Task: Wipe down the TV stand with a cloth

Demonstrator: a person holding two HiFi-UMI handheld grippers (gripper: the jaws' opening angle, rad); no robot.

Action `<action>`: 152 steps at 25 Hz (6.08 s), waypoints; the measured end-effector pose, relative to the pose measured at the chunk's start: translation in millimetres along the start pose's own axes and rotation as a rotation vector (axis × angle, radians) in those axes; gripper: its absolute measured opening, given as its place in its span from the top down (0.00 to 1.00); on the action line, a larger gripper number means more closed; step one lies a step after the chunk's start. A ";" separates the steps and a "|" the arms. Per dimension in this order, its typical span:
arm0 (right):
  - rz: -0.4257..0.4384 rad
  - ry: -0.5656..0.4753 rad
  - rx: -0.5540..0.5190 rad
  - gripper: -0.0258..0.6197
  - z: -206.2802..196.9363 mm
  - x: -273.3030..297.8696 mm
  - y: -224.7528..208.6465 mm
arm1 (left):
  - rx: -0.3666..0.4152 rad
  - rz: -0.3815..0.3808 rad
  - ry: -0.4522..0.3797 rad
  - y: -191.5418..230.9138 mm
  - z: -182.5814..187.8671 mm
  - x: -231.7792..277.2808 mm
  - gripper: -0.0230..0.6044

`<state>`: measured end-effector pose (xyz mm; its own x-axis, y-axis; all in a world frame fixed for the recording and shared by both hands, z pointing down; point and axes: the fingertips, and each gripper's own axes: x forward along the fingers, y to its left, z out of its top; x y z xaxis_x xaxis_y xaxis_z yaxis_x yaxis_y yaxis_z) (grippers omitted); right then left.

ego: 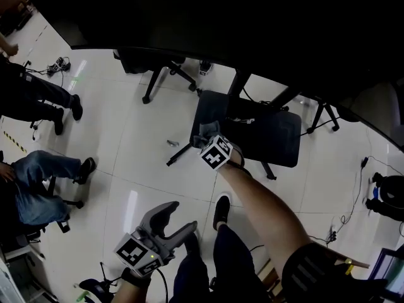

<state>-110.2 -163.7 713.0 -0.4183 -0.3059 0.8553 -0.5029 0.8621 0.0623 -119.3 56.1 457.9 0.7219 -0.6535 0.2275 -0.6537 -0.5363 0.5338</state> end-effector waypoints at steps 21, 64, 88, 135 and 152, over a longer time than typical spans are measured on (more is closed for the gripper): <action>-0.129 0.007 0.225 0.90 -175.8 -104.6 -102.5 | 0.030 -0.178 0.133 -39.2 -4.7 101.1 0.48; -0.056 -0.067 0.243 0.90 -100.1 -58.7 -168.4 | 0.005 -0.139 0.135 -5.8 5.3 133.6 0.47; -0.303 -0.023 0.518 0.90 -263.3 -183.7 -249.8 | 0.049 -0.249 0.172 -46.8 4.4 169.0 0.47; -0.337 -0.006 0.632 0.90 -264.7 -161.7 -311.7 | 0.034 -0.247 0.185 -43.4 8.5 200.8 0.47; -0.287 0.050 0.661 0.90 -319.8 -190.5 -171.7 | 0.075 -0.236 0.127 -71.1 29.7 141.7 0.47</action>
<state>297.7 -124.2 703.9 -0.1735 -0.4511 0.8754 -0.9469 0.3207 -0.0224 22.8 -14.3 427.9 0.8756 -0.4363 0.2071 -0.4759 -0.7065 0.5238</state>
